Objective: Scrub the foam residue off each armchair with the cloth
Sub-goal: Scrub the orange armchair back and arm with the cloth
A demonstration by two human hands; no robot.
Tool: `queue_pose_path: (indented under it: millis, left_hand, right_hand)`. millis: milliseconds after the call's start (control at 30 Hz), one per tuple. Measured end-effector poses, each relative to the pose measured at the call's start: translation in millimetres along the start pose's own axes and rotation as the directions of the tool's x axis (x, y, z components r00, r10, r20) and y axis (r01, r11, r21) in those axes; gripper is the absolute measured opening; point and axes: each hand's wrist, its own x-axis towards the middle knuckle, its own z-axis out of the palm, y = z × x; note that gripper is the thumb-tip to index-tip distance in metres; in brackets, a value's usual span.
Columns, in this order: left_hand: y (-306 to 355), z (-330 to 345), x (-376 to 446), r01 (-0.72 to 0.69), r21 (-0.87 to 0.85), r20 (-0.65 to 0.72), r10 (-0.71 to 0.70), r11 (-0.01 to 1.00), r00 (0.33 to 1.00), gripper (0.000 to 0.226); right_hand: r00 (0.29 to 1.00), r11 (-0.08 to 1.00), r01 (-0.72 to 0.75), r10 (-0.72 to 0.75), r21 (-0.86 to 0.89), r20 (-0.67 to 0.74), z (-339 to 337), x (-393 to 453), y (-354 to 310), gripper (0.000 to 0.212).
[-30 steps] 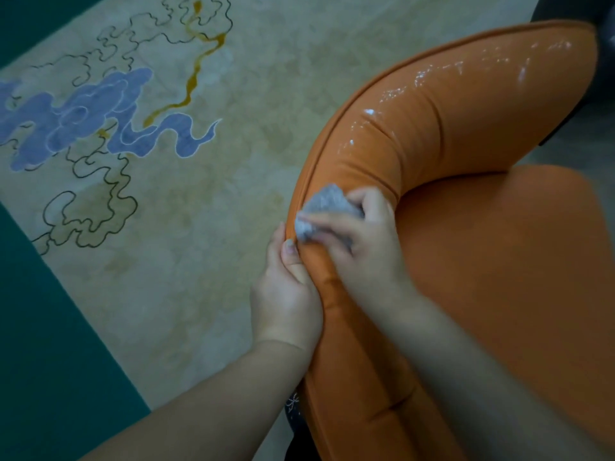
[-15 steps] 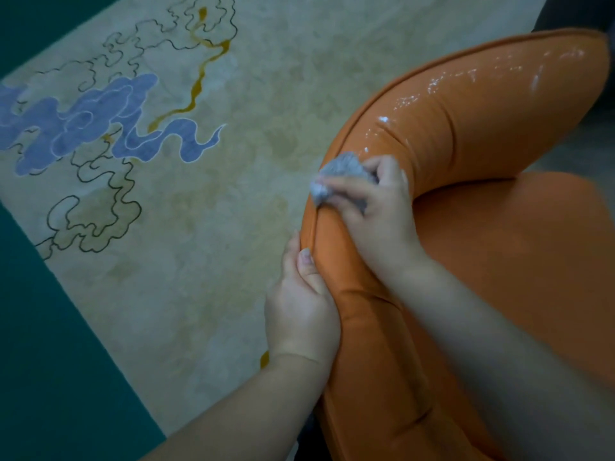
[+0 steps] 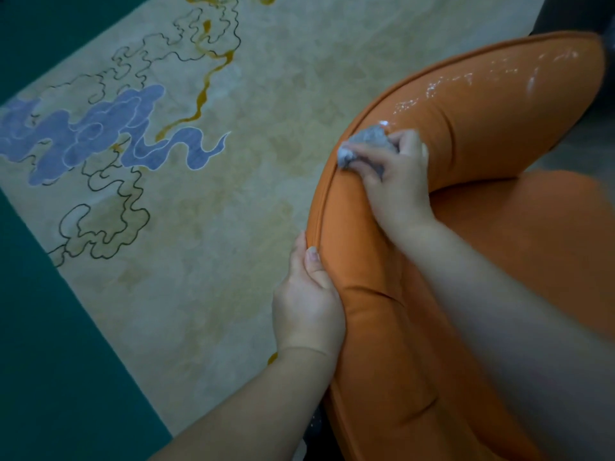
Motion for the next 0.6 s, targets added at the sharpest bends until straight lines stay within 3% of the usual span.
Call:
queue_pose_path:
  millis: [100, 267, 467, 600]
  left_hand:
    - [4.4, -2.5, 0.3, 0.045, 0.033, 0.042, -0.046, 0.998, 0.998, 0.047]
    - [21.6, -0.1, 19.4, 0.028, 0.064, 0.081, -0.034, 0.998, 0.996, 0.052]
    - [61.0, 23.5, 95.7, -0.149, 0.198, 0.202, 0.109, 0.969, 0.973, 0.047]
    - [77.7, 42.4, 128.4, -0.206, 0.234, 0.229, 0.153, 0.950, 0.961, 0.050]
  right_hand:
    - [0.983, 0.981, -0.172, 0.177, 0.091, -0.050, 6.3, 12.6, 6.4, 0.028]
    - [0.990, 0.973, -0.089, 0.109, 0.214, -0.085, 5.7, -61.6, 7.8, 0.039]
    - [0.992, 0.994, -0.042, 0.053, 0.099, -0.116, 7.8, -4.6, 22.3, 0.027]
    - [0.966, 0.975, -0.177, 0.198, 0.132, -0.167, 6.2, 40.6, 40.2, 0.027]
